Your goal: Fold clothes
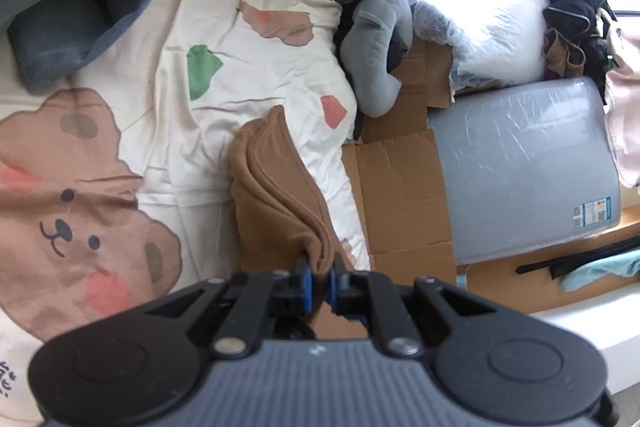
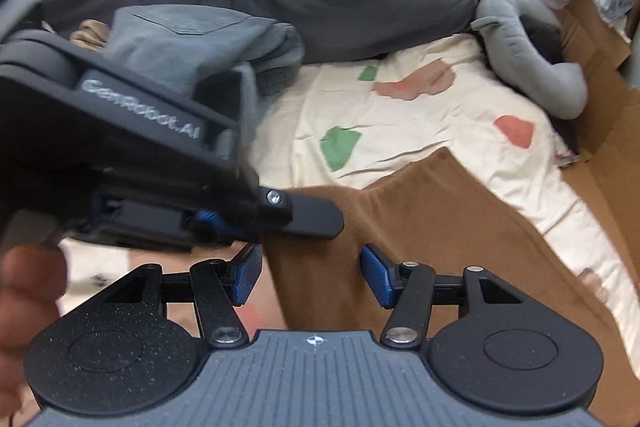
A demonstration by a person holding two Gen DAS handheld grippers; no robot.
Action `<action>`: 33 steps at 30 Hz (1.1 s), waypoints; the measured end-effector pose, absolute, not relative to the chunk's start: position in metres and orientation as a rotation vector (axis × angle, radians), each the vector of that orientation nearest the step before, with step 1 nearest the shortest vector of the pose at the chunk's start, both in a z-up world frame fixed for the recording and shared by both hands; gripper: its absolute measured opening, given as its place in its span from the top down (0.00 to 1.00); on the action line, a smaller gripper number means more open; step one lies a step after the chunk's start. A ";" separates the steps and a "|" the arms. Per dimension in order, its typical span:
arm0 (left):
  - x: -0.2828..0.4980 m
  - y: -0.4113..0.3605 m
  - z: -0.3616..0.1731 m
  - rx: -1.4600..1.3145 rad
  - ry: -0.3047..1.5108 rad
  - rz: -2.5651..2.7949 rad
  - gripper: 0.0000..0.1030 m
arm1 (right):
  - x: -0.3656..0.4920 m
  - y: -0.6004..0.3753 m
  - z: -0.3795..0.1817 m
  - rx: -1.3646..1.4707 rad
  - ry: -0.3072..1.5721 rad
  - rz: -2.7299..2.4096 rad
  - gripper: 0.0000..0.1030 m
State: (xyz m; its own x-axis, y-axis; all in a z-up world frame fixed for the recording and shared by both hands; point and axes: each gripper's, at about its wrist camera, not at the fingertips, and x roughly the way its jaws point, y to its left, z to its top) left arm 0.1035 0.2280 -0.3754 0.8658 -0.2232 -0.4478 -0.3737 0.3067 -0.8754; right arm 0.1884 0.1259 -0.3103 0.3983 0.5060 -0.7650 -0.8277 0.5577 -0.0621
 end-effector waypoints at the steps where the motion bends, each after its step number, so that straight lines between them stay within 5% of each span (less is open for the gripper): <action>1: 0.104 0.228 -0.375 -1.280 0.550 0.104 0.92 | 0.188 0.130 -0.312 -0.492 0.765 0.876 0.40; 6: 0.104 0.229 -0.375 -1.300 0.542 0.092 0.92 | 0.174 0.142 -0.316 -0.580 0.704 0.852 0.41; 9: 0.103 0.229 -0.376 -1.317 0.537 0.078 0.92 | 0.172 0.145 -0.318 -0.608 0.691 0.841 0.53; 11: 0.102 0.229 -0.375 -1.328 0.534 0.065 0.90 | 0.174 0.145 -0.320 -0.617 0.692 0.832 0.75; 14: 0.094 0.233 -0.374 -1.370 0.504 0.026 0.90 | 0.180 0.143 -0.321 -0.616 0.689 0.820 0.94; 18: 0.084 0.243 -0.367 -1.386 0.453 0.014 0.89 | 0.185 0.137 -0.319 -0.601 0.688 0.826 0.95; 20: 0.082 0.249 -0.362 -1.349 0.456 0.044 0.75 | 0.186 0.136 -0.320 -0.596 0.691 0.830 0.95; 22: 0.085 0.255 -0.362 -1.314 0.478 0.085 0.43 | 0.186 0.134 -0.319 -0.592 0.691 0.834 0.95; 33: 0.135 0.284 -0.429 -1.391 0.567 0.059 0.27 | 0.187 0.131 -0.316 -0.565 0.698 0.835 0.95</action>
State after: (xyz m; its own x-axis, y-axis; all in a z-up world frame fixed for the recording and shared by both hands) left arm 0.1350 0.2836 -0.4289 0.8660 -0.2858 -0.4102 -0.3646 0.2004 -0.9093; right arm 0.1865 0.1310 -0.3156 0.4780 0.4675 -0.7436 -0.8148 0.5521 -0.1767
